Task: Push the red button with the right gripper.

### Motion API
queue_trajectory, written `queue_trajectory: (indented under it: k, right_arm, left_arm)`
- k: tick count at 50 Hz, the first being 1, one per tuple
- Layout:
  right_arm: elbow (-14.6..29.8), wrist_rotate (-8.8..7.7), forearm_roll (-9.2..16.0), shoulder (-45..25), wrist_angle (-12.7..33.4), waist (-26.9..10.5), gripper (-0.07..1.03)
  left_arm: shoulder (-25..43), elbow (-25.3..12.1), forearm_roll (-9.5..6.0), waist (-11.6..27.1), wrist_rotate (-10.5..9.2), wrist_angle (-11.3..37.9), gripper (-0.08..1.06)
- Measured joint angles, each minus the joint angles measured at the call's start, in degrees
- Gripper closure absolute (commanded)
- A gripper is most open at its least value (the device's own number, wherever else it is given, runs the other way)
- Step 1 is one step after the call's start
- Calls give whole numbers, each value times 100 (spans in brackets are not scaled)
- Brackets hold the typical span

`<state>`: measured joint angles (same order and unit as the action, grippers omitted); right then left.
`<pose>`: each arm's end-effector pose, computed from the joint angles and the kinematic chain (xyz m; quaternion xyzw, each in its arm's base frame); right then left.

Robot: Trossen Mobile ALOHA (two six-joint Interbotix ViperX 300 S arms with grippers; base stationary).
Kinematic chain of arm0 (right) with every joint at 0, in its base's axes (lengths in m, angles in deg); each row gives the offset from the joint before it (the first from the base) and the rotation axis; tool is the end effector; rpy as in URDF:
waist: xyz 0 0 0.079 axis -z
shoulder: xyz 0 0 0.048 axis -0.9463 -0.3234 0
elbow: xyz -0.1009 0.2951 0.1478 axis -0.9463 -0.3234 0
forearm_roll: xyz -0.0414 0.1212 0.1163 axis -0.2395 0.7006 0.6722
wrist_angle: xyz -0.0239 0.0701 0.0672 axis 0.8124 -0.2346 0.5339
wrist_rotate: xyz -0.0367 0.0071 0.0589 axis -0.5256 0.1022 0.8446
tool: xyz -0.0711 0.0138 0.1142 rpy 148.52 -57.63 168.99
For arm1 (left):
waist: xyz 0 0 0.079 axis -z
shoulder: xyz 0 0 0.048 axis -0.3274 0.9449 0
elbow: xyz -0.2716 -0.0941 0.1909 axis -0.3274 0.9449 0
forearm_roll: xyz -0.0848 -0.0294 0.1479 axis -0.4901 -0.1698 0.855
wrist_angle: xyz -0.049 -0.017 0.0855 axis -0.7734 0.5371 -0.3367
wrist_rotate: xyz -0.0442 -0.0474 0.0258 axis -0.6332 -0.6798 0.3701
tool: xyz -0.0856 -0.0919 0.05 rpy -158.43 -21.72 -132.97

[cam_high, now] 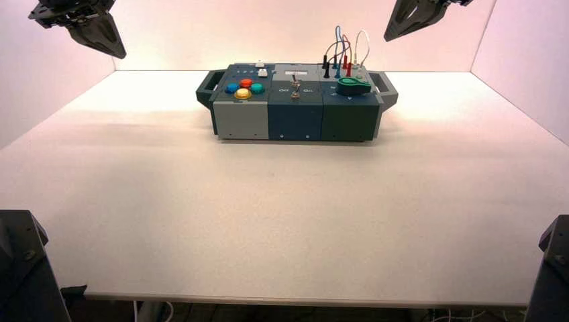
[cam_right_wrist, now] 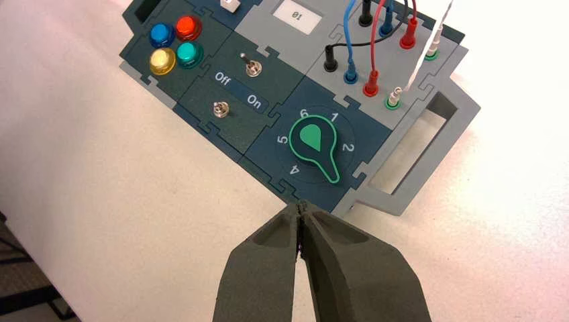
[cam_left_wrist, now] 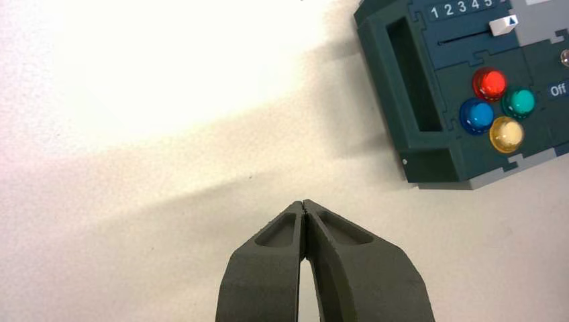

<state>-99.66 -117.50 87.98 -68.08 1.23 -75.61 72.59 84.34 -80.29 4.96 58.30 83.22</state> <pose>0.3321 0.1164 0.1708 -0.0512 0.4657 0.3138 0.8259 0.3924 0.0099 0.1250 0.0018 0.5055 -0.1981 0.8397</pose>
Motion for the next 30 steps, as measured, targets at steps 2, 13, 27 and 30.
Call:
queue_trajectory:
  k: [2, 13, 27, 30]
  right_arm:
    - [0, 0, 0, 0, -9, -9, 98]
    - [0, -9, 0, 0, -9, 0, 98]
    - [0, -9, 0, 0, -9, 0, 98]
    - [-9, -9, 26, 0, 26, -9, 99]
  left_arm:
    - [9, 0, -18, 18, 9, 0, 101]
    - [0, 9, -44, 35, 9, 9, 101]
    - [0, 0, -202, 35, 9, 264, 101]
    - [0, -18, -281, 35, 0, 334, 101]
